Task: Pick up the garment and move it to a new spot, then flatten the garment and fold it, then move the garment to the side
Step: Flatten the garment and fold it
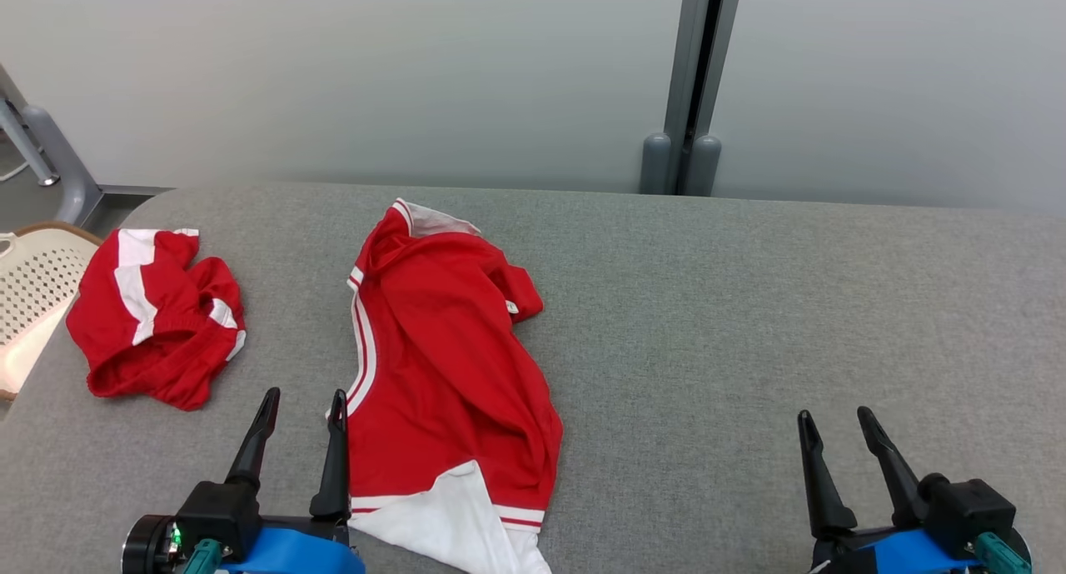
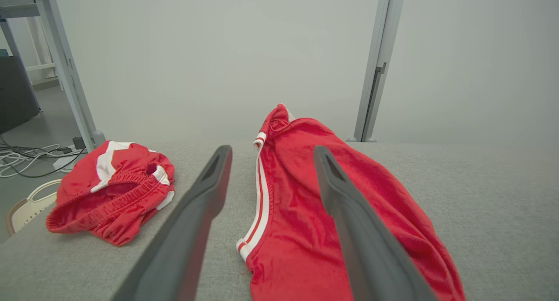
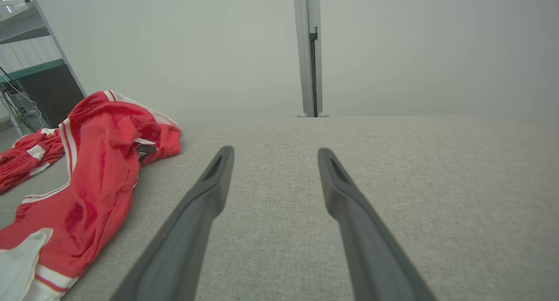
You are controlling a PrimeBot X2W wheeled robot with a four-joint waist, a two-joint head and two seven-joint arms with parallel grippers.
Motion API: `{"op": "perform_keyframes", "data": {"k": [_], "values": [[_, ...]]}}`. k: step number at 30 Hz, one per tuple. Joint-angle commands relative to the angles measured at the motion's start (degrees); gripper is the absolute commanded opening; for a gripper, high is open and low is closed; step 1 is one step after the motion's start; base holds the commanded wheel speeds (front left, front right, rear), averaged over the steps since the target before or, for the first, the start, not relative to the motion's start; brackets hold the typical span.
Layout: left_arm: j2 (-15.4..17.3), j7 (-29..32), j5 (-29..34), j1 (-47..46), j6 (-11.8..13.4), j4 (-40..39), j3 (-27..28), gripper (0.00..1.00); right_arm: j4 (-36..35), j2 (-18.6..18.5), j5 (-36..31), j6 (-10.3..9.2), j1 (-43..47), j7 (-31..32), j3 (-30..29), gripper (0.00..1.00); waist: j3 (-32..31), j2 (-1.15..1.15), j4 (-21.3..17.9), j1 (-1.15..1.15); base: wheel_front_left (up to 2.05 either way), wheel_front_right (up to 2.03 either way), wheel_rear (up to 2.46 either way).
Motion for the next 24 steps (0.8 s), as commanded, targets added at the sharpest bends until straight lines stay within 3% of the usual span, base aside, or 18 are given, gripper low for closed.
{"op": "perform_keyframes", "data": {"k": [1,12,24], "values": [[-0.3,-0.2,0.5,-0.3,-0.3,0.0,0.1,1.0,0.3,0.0,-0.5,0.01,-1.0,-0.2,0.6,1.0,0.3,0.0,0.5,0.0,0.0,0.0,0.0],[-2.5,-0.2,1.3,-3.2,-1.4,0.3,-0.4,1.0,6.1,-2.4,-3.1,0.01,-17.0,1.7,11.5,1.0,4.1,0.0,6.5,0.0,0.0,0.0,0.0],[-4.7,-0.2,1.0,-7.5,-2.4,0.7,-2.1,1.0,27.8,-2.2,-2.1,0.01,-38.3,4.6,22.9,1.0,10.2,0.0,14.2,0.0,0.0,0.0,0.0]]}}
